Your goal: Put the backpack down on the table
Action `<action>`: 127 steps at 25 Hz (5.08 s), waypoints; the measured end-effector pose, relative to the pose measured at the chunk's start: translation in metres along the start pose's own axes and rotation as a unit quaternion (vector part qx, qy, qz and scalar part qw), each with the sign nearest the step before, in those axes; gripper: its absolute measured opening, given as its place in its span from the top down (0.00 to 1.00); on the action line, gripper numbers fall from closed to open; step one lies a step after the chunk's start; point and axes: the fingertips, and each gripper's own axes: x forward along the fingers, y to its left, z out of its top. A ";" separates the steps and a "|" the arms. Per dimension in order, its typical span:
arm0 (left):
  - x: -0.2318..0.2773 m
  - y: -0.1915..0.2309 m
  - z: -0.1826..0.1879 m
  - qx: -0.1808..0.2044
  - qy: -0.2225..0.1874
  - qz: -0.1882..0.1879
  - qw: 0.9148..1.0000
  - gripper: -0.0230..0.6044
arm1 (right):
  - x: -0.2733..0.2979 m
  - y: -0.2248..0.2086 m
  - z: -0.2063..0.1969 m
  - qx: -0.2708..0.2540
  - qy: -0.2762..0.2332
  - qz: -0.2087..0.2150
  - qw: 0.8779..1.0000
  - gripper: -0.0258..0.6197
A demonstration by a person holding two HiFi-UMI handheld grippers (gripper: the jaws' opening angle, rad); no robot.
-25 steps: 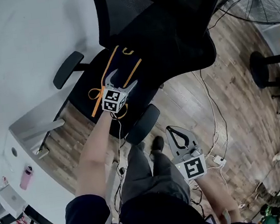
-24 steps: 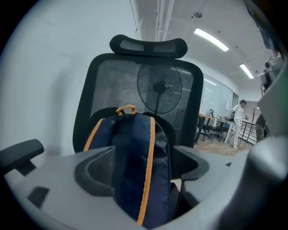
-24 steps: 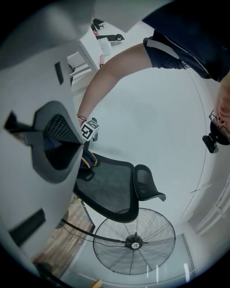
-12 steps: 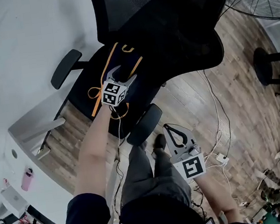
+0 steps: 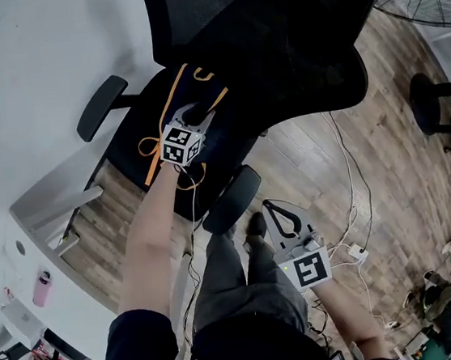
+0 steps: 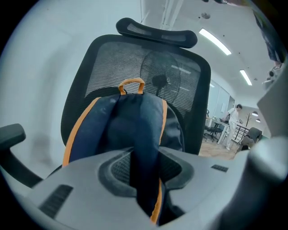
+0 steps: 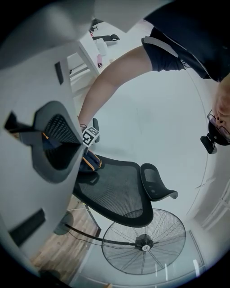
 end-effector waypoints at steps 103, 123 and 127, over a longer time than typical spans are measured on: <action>-0.523 -0.203 0.252 -0.014 -0.224 0.380 0.898 0.96 | -0.145 0.138 0.153 -0.133 -0.126 0.238 0.954 0.96; -0.772 -0.294 0.239 -0.011 -0.247 0.452 0.857 0.96 | -0.129 0.347 0.172 -0.204 -0.122 0.369 0.899 0.96; -0.824 -0.321 0.233 -0.021 -0.266 0.468 0.843 0.96 | -0.132 0.386 0.175 -0.214 -0.130 0.388 0.887 0.96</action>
